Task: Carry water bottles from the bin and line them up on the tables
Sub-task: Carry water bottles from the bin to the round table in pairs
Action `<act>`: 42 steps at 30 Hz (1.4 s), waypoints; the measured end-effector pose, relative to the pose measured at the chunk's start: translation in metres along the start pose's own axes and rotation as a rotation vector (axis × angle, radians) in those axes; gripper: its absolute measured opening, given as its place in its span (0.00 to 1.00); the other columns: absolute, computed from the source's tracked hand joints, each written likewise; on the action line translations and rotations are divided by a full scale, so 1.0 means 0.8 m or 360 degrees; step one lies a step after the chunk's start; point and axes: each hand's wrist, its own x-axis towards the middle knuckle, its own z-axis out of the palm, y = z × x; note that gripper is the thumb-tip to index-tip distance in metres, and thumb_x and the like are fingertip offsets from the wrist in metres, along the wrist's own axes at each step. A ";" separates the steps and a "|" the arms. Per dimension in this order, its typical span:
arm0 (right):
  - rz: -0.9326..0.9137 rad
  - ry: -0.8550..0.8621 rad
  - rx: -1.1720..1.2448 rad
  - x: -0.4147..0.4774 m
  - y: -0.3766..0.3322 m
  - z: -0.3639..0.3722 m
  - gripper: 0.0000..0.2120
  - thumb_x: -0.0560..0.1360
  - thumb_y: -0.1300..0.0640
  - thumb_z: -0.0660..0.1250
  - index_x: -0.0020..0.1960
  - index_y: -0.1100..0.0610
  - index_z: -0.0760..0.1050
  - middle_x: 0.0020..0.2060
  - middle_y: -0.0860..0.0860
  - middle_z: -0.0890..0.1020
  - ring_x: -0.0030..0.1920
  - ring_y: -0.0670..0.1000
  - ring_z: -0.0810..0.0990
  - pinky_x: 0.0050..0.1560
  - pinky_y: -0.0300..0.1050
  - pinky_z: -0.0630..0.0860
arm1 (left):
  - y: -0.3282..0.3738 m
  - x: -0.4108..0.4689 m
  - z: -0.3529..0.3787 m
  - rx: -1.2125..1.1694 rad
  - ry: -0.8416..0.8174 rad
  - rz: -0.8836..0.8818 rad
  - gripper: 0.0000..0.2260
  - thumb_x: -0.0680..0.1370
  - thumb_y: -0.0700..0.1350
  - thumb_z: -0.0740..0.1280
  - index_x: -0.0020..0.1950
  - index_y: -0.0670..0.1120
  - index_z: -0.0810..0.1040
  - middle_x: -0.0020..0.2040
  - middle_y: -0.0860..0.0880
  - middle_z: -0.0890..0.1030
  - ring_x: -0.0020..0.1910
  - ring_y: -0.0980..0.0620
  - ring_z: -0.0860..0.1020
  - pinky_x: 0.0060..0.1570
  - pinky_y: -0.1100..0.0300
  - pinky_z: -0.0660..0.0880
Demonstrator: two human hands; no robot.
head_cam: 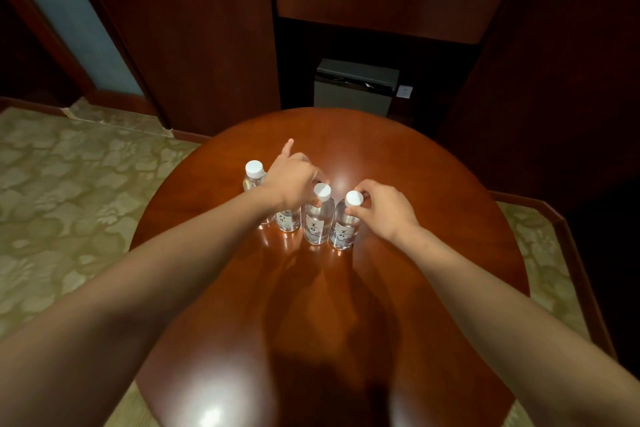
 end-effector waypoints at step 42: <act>0.0051 0.0141 0.0102 -0.048 -0.024 0.018 0.36 0.77 0.50 0.68 0.79 0.46 0.54 0.77 0.49 0.61 0.72 0.54 0.69 0.65 0.52 0.73 | 0.002 -0.086 0.027 -0.0411 0.0338 -0.0280 0.30 0.78 0.51 0.67 0.78 0.56 0.59 0.77 0.51 0.63 0.79 0.50 0.52 0.76 0.43 0.40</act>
